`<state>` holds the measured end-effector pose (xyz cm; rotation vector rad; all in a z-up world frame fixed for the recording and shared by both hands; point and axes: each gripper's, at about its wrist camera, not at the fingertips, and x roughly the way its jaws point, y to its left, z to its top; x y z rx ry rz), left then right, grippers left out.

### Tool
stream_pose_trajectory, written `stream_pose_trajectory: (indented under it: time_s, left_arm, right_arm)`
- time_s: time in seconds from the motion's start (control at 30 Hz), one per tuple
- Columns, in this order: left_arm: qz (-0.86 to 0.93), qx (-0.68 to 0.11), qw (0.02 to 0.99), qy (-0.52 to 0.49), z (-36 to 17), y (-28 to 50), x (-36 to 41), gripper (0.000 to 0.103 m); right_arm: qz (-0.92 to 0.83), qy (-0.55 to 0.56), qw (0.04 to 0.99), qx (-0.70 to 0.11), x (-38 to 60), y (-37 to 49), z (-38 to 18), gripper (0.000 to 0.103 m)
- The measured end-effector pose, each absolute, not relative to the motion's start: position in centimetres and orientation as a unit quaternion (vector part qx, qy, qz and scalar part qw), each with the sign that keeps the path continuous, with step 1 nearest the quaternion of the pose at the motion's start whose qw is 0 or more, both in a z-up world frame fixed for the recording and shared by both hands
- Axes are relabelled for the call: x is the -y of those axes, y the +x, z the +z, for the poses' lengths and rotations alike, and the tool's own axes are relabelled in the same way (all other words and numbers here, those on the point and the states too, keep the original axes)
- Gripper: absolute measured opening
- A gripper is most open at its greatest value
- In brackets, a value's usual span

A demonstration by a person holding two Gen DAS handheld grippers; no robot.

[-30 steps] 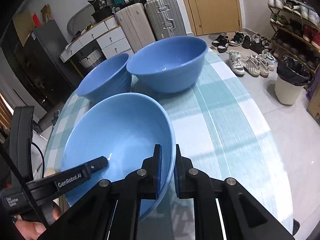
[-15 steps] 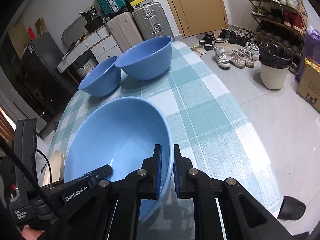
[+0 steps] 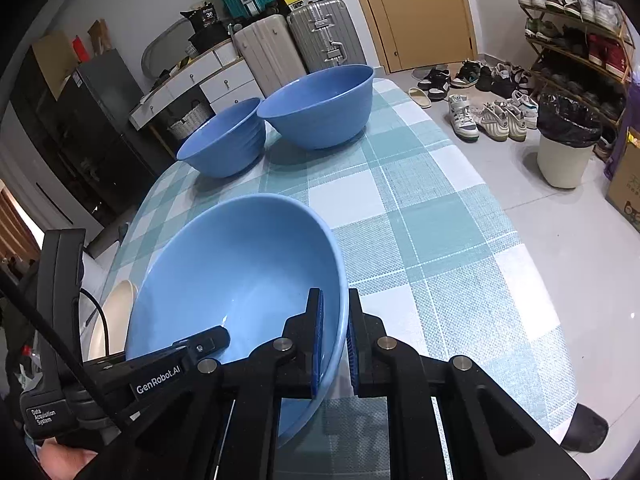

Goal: Organize plates and bowls

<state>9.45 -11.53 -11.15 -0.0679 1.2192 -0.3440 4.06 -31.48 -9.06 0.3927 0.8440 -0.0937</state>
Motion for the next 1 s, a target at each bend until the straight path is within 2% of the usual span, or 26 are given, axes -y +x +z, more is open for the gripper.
stream_pose_trajectory:
  time_s: [0.17, 0.2, 0.23, 0.27, 0.33, 0.37, 0.43, 0.57, 0.83, 1.0]
  left_arm:
    - [-0.155, -0.562, 0.812, -0.03, -10.8, 9.5, 11.0, 0.015]
    - [-0.152, -0.562, 0.812, -0.034, -10.7, 9.6, 10.8, 0.017]
    - [-0.151, -0.563, 0.812, -0.041, -10.7, 9.8, 10.5, 0.019]
    - [-0.15, -0.564, 0.811, -0.048, -10.7, 9.9, 10.3, 0.023]
    - [-0.146, -0.565, 0.809, -0.066, -10.5, 10.1, 9.6, 0.044]
    - [-0.144, -0.562, 0.812, -0.073, -10.4, 10.1, 9.3, 0.047]
    - [-0.142, -0.551, 0.818, -0.081, -9.8, 10.0, 8.8, 0.048]
    - [-0.145, -0.534, 0.829, -0.078, -8.7, 9.6, 8.4, 0.048]
    - [-0.16, -0.466, 0.869, -0.033, -5.5, 7.3, 8.4, 0.05]
    - [-0.155, -0.431, 0.889, -0.006, -4.2, 6.7, 8.5, 0.05]
  right_arm:
    - [-0.049, 0.18, 0.9, -0.395, 31.3, 4.1, -8.8, 0.01]
    - [-0.052, 0.175, 0.903, -0.39, 31.2, 4.0, -8.6, 0.012]
    - [-0.054, 0.172, 0.904, -0.387, 31.1, 3.9, -8.5, 0.017]
    - [-0.056, 0.17, 0.906, -0.384, 31.1, 3.9, -8.4, 0.021]
    - [-0.059, 0.169, 0.909, -0.377, 31.2, 3.8, -8.2, 0.034]
    - [-0.061, 0.17, 0.911, -0.371, 31.2, 3.6, -8.1, 0.037]
    - [-0.063, 0.171, 0.917, -0.355, 31.4, 3.2, -7.6, 0.048]
    - [-0.077, 0.166, 0.932, -0.311, 31.7, 2.2, -6.3, 0.053]
    - [-0.07, 0.153, 0.964, -0.205, 31.4, -0.5, -3.2, 0.08]
    - [-0.036, 0.122, 0.973, -0.19, 29.5, -0.5, -2.5, 0.082]
